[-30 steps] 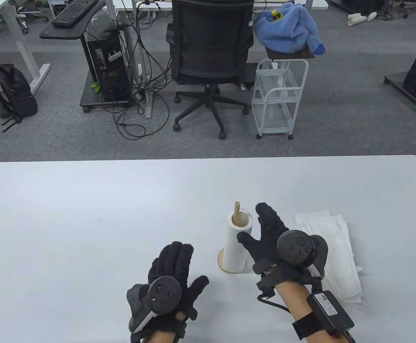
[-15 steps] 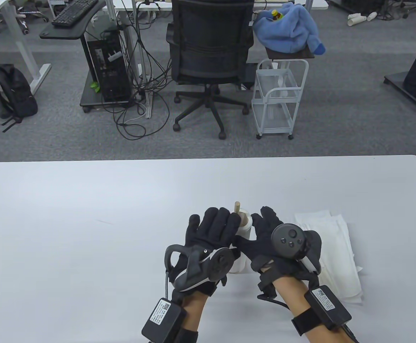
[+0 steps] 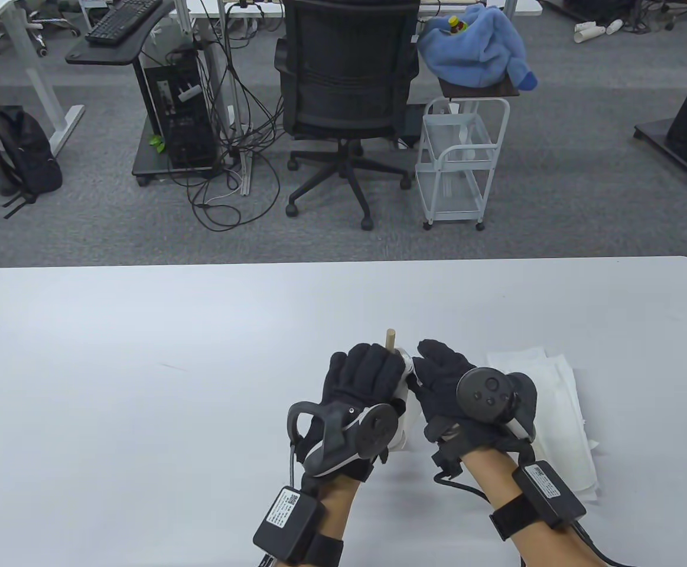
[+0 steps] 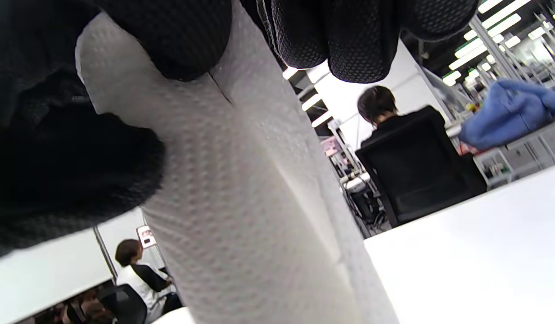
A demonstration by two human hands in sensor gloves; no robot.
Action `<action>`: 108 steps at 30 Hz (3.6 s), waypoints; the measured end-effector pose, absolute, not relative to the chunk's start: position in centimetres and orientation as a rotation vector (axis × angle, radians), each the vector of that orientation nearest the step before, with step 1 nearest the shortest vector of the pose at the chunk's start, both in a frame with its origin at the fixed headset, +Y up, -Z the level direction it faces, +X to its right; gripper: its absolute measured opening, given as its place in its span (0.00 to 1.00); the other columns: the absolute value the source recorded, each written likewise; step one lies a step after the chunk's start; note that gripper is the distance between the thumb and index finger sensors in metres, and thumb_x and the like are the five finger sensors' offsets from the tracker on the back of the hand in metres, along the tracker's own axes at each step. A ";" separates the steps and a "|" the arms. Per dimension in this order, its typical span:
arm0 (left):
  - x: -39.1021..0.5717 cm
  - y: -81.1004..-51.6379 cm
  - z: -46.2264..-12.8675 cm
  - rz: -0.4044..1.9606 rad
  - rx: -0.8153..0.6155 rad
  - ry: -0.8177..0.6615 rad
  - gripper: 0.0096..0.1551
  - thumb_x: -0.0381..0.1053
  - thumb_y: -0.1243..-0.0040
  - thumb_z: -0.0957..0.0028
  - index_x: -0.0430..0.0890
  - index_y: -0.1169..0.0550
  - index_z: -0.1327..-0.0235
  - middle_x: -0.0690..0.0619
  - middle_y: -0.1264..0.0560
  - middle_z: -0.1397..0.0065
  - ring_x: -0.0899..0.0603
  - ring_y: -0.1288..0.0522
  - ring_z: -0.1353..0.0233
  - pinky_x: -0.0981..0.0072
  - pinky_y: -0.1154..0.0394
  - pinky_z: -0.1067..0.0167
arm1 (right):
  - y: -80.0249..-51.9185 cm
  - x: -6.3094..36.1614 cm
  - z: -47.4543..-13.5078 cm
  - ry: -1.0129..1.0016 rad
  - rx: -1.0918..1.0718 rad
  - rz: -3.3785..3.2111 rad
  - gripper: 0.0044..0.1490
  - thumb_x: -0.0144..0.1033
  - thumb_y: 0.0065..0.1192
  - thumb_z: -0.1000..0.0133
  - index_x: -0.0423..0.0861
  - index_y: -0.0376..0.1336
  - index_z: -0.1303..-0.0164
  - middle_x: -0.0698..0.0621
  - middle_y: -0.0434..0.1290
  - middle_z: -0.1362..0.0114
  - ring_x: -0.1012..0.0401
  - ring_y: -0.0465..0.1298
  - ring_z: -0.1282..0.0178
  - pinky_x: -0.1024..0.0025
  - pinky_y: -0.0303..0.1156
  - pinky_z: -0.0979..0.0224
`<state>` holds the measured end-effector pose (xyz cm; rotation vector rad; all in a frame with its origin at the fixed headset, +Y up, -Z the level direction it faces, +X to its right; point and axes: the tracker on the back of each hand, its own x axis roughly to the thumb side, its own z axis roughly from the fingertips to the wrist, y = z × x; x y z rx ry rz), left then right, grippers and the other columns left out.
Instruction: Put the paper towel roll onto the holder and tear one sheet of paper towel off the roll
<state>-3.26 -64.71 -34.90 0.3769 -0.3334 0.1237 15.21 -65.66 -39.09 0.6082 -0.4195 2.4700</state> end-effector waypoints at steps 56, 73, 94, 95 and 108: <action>-3.9 -65.8 -35.1 0.253 0.362 -0.387 0.43 0.57 0.43 0.46 0.69 0.54 0.28 0.64 0.58 0.18 0.43 0.53 0.13 0.38 0.48 0.21 | -71.9 15.6 -38.6 -0.198 0.875 2.698 0.25 0.42 0.63 0.48 0.50 0.69 0.41 0.46 0.68 0.26 0.45 0.72 0.30 0.43 0.63 0.28; -3.9 -65.9 -35.0 0.263 0.362 -0.381 0.43 0.57 0.43 0.46 0.69 0.54 0.28 0.65 0.58 0.18 0.42 0.53 0.14 0.39 0.47 0.21 | -75.2 15.3 -39.6 0.204 0.787 2.733 0.25 0.42 0.64 0.49 0.50 0.71 0.42 0.46 0.70 0.27 0.45 0.73 0.32 0.43 0.64 0.29; -3.9 -66.0 -35.0 0.261 0.367 -0.376 0.43 0.57 0.43 0.46 0.70 0.54 0.28 0.65 0.58 0.18 0.42 0.52 0.14 0.38 0.47 0.21 | -76.1 15.4 -39.4 0.570 0.630 2.806 0.24 0.41 0.66 0.51 0.50 0.72 0.44 0.47 0.70 0.28 0.46 0.70 0.29 0.42 0.61 0.26; -3.9 -66.0 -35.0 0.259 0.369 -0.375 0.43 0.57 0.43 0.46 0.70 0.54 0.28 0.65 0.58 0.18 0.42 0.52 0.14 0.38 0.47 0.21 | -76.1 15.5 -39.4 0.583 0.620 2.812 0.24 0.41 0.66 0.51 0.50 0.72 0.44 0.47 0.70 0.28 0.46 0.69 0.29 0.42 0.60 0.26; -3.9 -65.9 -35.0 0.248 0.377 -0.372 0.42 0.57 0.42 0.46 0.69 0.54 0.28 0.65 0.57 0.18 0.41 0.52 0.14 0.37 0.48 0.22 | -75.9 16.0 -38.5 0.827 0.488 2.915 0.24 0.39 0.69 0.53 0.47 0.76 0.48 0.48 0.69 0.28 0.43 0.60 0.21 0.41 0.55 0.22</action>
